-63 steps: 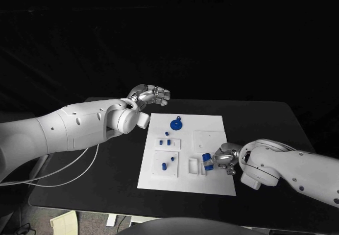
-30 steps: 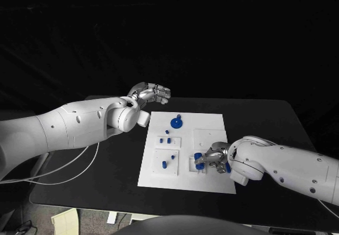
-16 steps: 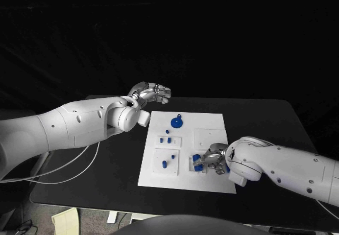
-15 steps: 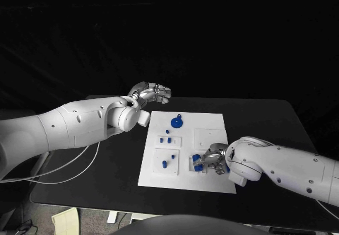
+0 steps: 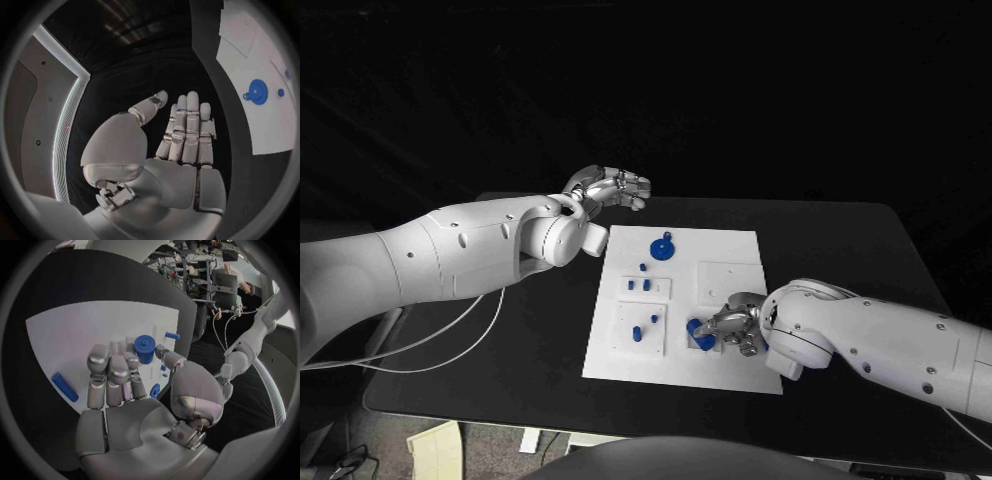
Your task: Assemble the parts on the task board
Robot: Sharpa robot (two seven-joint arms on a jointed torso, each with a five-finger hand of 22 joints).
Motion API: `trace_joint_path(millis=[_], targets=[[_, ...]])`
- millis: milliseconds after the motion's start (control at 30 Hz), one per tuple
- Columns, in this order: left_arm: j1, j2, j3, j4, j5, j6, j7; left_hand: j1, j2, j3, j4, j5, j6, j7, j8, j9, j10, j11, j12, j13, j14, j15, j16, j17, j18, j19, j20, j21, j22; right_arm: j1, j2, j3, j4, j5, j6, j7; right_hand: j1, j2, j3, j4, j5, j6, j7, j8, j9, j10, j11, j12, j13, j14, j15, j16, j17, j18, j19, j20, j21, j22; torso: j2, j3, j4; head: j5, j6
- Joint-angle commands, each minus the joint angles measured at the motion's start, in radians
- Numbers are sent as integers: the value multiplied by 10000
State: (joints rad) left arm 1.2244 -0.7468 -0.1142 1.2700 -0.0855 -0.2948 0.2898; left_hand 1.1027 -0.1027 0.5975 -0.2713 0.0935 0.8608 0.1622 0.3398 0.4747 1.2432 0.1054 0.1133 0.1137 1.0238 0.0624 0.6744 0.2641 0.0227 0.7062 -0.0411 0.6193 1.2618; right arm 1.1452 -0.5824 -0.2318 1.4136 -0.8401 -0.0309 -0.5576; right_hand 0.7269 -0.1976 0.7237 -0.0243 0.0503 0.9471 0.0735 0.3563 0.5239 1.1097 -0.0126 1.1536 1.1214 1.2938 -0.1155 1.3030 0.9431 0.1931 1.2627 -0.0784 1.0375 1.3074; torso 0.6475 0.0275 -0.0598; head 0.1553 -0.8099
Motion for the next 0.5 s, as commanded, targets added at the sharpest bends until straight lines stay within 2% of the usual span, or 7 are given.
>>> trace_joint_path(millis=[33,133,200,300,333,500], targets=[[15,16,8,22,42,119,59,26,-60,-26,54,-7,-61,7,61,-13,-56,1,-37,-13,56,-19,-67,14,65,55,22,-37,15,-14,19,-5,-19,-65,37,95,-221,-27,-280,-2,-14,257,231,-57,23,20,-21,-64,27,-8,-65,-64,23,687,-45,31,60,132,0,-1,-5,10,-8],[15,19,8,20,42,118,55,21,-62,-28,58,-9,-62,7,61,-14,-57,2,-37,-14,56,-18,-72,21,64,56,23,-39,17,-16,22,-6,-48,-74,-13,145,-667,-128,-966,-35,-14,185,243,-99,48,-38,-11,-101,65,-43,-57,-88,45,687,-117,19,55,132,-2,1,-7,10,-9],[15,17,8,20,42,117,54,19,-62,-29,60,-10,-64,8,61,-15,-58,2,-38,-14,56,-18,-75,24,64,57,23,-40,18,-17,18,-6,-40,-74,-14,190,-875,-11,-1551,-262,-15,140,235,-121,80,-92,-18,-129,98,-82,-67,-103,71,687,-215,-30,37,135,-2,1,-7,10,-9],[15,19,8,15,42,118,51,18,-62,-30,62,-11,-65,8,61,-15,-58,2,-38,-14,56,-18,-77,26,64,57,23,-40,18,-19,10,-6,-2,-112,54,231,-1049,48,-1978,-455,-11,115,217,-138,99,-126,-21,-151,118,-115,-75,-118,87,687,-288,-67,20,137,0,3,-5,7,-3],[15,20,8,15,42,117,52,16,-63,-31,64,-12,-67,9,60,-16,-59,3,-38,-14,56,-18,-79,30,64,58,24,-41,19,-20,4,-6,21,-121,76,244,-1154,374,-2575,-914,-24,107,184,-154,138,-155,-40,-180,153,-147,-109,-138,117,687,-392,-158,-7,132,0,3,-5,7,-3],[15,21,8,18,42,116,49,13,-64,-32,67,-13,-70,10,59,-17,-60,3,-38,-14,56,-17,-84,36,64,59,24,-43,21,-21,-50,-6,125,-122,179,383,-1208,465,-2863,-1237,-8,124,198,-191,152,-140,-61,-220,176,-137,-110,-171,133,687,-403,-198,-26,106,1,4,-9,-1,6]])
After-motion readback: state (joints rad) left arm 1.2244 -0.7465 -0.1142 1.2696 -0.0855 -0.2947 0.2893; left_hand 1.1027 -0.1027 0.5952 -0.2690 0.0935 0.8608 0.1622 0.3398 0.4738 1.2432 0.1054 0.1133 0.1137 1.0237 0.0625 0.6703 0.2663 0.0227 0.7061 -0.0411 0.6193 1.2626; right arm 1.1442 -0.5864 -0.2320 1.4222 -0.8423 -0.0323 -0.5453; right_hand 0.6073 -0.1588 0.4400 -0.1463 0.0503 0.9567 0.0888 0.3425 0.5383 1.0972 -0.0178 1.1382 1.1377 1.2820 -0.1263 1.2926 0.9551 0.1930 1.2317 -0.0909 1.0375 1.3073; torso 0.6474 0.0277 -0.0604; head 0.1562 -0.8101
